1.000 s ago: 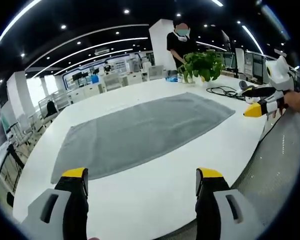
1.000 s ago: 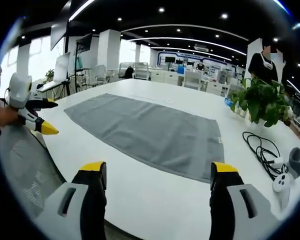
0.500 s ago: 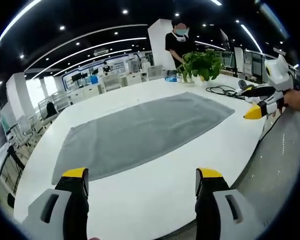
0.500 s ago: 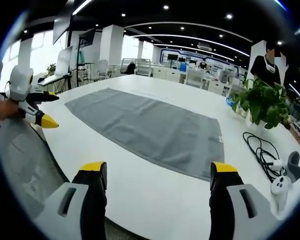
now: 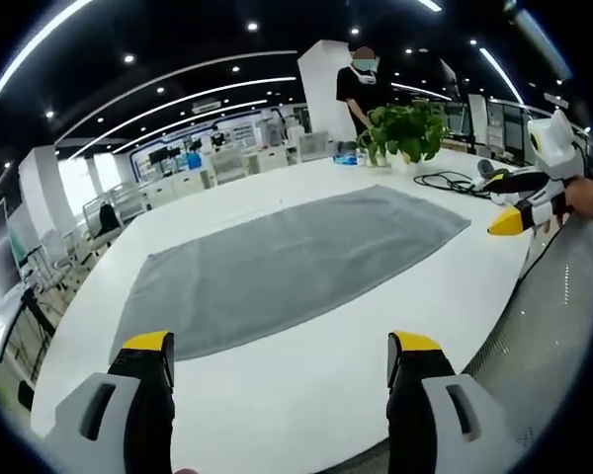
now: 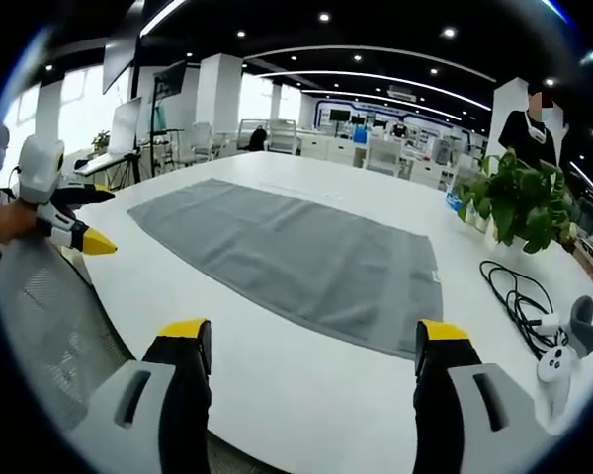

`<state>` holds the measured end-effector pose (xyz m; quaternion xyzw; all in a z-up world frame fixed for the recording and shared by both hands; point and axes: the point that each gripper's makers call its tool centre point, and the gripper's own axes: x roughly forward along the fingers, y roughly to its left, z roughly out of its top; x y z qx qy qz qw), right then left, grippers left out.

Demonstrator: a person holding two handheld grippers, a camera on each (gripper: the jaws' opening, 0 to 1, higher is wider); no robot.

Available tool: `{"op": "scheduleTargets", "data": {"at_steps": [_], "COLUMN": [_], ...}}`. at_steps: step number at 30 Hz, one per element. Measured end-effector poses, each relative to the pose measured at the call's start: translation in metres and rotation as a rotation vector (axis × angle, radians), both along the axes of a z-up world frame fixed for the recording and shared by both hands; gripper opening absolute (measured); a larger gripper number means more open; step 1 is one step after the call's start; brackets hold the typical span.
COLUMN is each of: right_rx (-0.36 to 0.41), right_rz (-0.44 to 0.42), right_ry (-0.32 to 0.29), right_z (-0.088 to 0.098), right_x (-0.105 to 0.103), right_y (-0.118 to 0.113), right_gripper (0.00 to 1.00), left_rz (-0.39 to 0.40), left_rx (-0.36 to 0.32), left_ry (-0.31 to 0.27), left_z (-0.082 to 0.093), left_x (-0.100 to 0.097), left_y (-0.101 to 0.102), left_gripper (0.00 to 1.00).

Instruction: Fold the towel on the table until its edges align and the towel forms a compact rectangular stack.

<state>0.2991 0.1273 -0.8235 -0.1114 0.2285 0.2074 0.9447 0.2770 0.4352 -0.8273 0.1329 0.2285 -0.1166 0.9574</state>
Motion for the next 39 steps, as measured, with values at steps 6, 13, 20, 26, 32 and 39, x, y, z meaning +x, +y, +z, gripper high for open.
{"op": "scheduleTargets", "data": {"at_steps": [6,13,20,26,32,39], "right_rx": [0.013,0.035,0.049,0.044,0.054,0.085], "right_rz": [0.009,-0.001,-0.005,-0.008,-0.01,-0.008], "right_ry": [0.02,0.007,0.007,0.019,0.032,0.024], "right_z": [-0.003,0.001,0.001,-0.002,-0.004,0.003], "right_x": [-0.002,-0.001,-0.001,0.0,0.0,0.001], "right_y": [0.003,0.002,0.002,0.001,0.001,0.0], "right_gripper": [0.85,0.85,0.88,0.92,0.93,0.96], "left_rz": [-0.008,-0.002,-0.004,0.001,-0.004,-0.018], "left_rx": [0.007,0.005,0.007,0.004,-0.004,0.0], "left_ry": [0.009,0.006,0.02,0.049,0.05,0.075], "left_z": [-0.002,-0.001,-0.004,-0.008,-0.008,-0.011], "left_x": [0.0,-0.001,-0.002,-0.003,-0.003,0.0], "left_y": [0.0,0.0,-0.001,-0.001,-0.002,-0.002], "left_gripper": [0.91,0.92,0.92,0.9,0.93,0.96]}}
